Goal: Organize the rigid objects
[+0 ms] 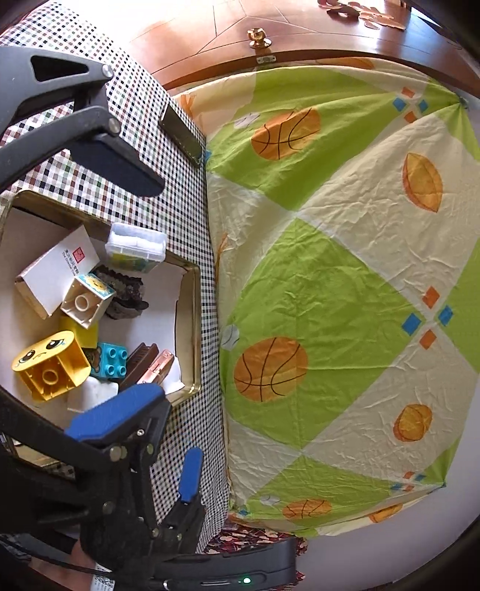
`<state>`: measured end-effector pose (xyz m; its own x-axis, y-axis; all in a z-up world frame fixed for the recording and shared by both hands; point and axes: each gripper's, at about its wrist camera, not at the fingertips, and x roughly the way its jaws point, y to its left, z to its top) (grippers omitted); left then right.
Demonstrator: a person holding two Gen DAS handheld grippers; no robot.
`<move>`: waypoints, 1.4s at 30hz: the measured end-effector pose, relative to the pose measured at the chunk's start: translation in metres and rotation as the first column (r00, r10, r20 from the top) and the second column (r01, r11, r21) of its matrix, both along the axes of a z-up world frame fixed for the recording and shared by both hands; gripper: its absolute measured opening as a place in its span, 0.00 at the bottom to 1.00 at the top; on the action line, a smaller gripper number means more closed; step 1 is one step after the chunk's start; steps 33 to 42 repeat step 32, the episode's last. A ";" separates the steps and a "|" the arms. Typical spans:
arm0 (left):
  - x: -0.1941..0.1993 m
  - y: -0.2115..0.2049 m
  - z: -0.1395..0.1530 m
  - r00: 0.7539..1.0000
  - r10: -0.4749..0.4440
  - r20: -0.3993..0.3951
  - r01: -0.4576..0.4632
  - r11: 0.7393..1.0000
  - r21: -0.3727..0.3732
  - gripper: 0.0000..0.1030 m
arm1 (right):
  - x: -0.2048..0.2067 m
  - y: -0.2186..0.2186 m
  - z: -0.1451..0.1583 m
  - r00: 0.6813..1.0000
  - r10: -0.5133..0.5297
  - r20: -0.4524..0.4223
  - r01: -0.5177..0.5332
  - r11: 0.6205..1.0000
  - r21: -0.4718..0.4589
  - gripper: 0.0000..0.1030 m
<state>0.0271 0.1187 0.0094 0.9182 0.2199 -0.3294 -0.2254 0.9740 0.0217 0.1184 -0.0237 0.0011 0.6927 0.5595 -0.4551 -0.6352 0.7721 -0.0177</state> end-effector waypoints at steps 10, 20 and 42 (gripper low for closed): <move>-0.027 -0.010 0.014 0.999 0.002 0.033 -0.002 1.000 -0.007 0.99 | -0.034 -0.020 0.024 0.999 -0.008 0.052 0.005 0.998 0.058 0.86; -0.033 0.005 0.014 0.997 0.071 0.019 -0.070 0.997 -0.038 0.99 | -0.043 -0.020 0.033 0.998 0.000 0.069 -0.005 0.998 0.068 0.87; -0.037 0.005 0.010 0.999 0.051 0.016 -0.051 0.999 -0.016 0.99 | -0.047 -0.013 0.029 0.998 0.012 0.063 -0.015 0.998 0.056 0.87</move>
